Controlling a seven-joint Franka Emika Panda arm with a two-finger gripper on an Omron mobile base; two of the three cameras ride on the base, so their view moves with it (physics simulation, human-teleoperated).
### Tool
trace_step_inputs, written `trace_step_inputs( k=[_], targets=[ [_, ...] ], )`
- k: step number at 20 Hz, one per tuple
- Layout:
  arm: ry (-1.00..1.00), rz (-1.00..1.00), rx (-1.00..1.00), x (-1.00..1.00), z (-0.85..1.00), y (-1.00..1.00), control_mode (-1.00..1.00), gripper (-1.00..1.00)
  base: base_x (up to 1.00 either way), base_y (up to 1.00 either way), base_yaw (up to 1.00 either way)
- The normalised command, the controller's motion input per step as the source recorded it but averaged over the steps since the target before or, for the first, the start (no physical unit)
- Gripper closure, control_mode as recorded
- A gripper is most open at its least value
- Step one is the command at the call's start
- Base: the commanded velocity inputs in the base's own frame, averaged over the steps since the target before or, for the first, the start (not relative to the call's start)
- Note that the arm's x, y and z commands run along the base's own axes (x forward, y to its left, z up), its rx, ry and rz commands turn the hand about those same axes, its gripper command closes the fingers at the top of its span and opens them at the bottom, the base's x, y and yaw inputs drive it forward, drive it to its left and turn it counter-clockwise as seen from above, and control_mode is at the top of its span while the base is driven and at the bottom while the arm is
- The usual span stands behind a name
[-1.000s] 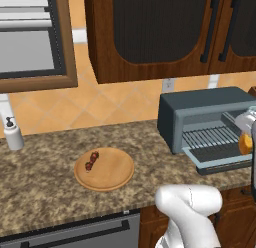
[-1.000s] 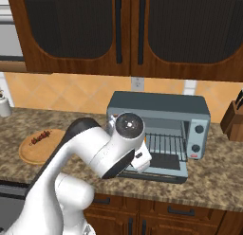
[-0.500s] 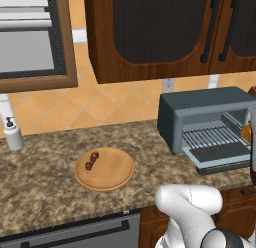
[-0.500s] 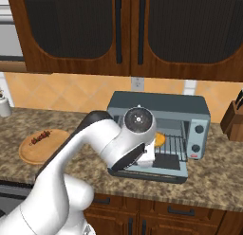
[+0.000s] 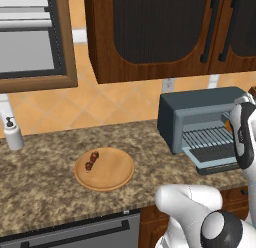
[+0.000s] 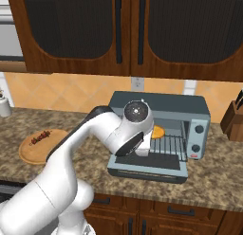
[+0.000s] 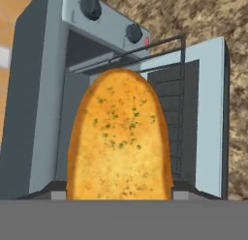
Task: Pick up the kebab skewer and baguette bread, and place them inside the toaster oven. Close the toaster oven door and start by setting the timer.
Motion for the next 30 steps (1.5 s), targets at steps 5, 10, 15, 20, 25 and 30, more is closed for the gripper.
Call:
trace_step_inputs(
  k=[5,10,15,20,25,30],
  targets=[
    [0.0,0.0,0.0,0.26,-0.39,0.0,-1.0,1.0,0.0,0.0,0.0],
    [0.0,0.0,0.0,0.3,-0.13,0.0,-1.0,1.0,0.0,0.0,0.0],
    [0.0,0.0,0.0,0.36,-0.16,0.01,-1.0,1.0,0.0,0.0,0.0],
    [0.0,0.0,0.0,0.29,-0.24,0.0,-1.0,1.0,0.0,0.0,0.0],
    [0.0,0.0,0.0,0.29,-0.16,0.0,-1.0,1.0,0.0,0.0,0.0],
    [0.0,0.0,0.0,0.28,-0.15,0.0,-1.0,1.0,0.0,0.0,0.0]
  ],
)
